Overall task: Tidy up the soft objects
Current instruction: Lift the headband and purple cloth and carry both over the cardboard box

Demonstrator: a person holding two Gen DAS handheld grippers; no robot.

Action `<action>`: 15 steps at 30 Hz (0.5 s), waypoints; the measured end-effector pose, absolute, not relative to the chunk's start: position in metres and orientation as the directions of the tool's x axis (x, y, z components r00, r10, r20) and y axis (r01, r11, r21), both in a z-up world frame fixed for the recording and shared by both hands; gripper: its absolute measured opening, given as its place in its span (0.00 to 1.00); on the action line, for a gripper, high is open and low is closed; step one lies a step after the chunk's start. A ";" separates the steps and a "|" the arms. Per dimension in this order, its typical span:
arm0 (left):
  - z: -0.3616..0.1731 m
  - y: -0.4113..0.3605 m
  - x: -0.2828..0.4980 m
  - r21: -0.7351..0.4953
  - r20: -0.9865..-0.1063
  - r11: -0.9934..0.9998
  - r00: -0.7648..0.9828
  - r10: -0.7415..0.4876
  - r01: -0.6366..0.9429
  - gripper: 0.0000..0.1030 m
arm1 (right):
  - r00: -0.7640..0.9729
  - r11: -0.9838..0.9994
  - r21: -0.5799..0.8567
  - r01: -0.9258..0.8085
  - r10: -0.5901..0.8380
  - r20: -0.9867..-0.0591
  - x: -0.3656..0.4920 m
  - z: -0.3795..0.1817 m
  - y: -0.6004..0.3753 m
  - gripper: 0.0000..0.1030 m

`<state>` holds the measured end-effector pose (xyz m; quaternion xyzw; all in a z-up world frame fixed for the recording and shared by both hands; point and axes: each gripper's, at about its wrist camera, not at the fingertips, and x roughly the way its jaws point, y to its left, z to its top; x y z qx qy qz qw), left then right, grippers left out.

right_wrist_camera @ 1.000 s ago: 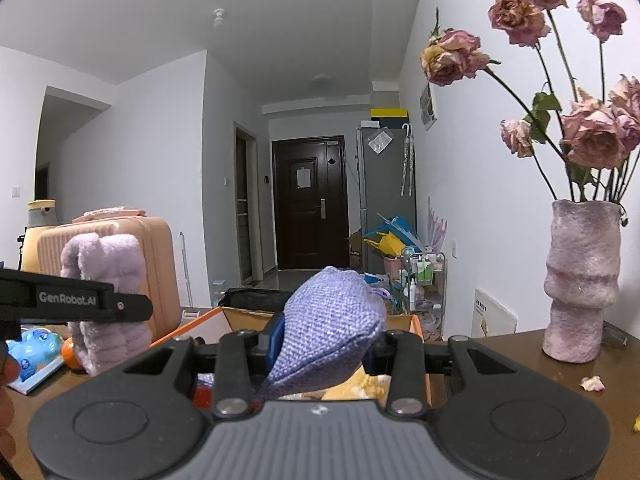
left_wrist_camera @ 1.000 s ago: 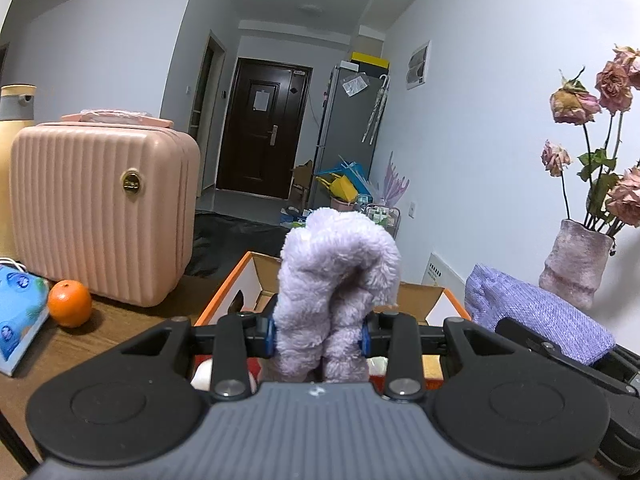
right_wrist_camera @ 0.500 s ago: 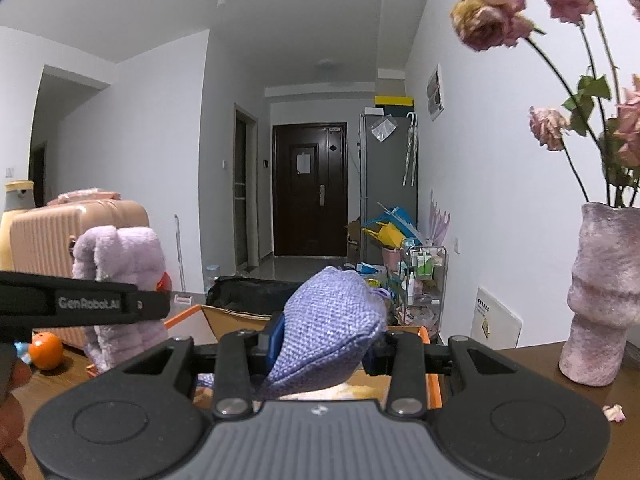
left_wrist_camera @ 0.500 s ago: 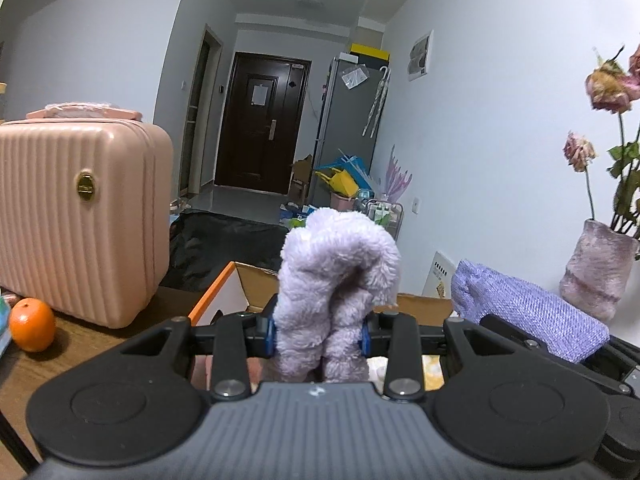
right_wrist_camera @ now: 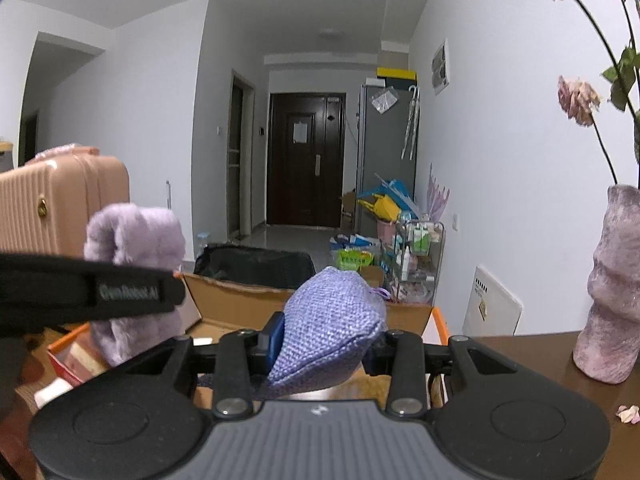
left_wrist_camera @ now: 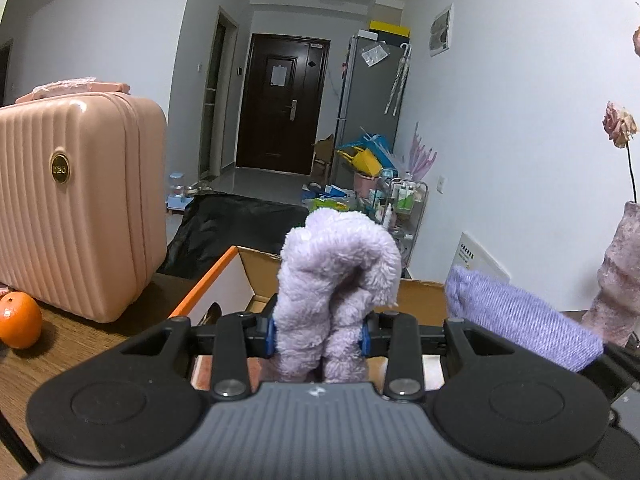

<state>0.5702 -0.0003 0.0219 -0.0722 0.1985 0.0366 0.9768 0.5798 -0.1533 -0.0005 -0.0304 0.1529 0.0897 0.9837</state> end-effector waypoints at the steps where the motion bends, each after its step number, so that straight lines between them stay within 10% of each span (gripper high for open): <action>1: 0.021 0.000 0.571 -0.128 -0.399 0.987 0.916 0.039 -0.098 0.36 | 0.936 0.983 -0.033 -0.182 0.163 -0.311 0.581 -0.002 -0.153 0.35; 15: 0.014 0.007 0.588 -0.166 -0.473 0.983 0.881 -0.006 -0.083 0.36 | 0.929 0.987 -0.019 -0.162 0.146 -0.340 0.590 -0.013 -0.152 0.36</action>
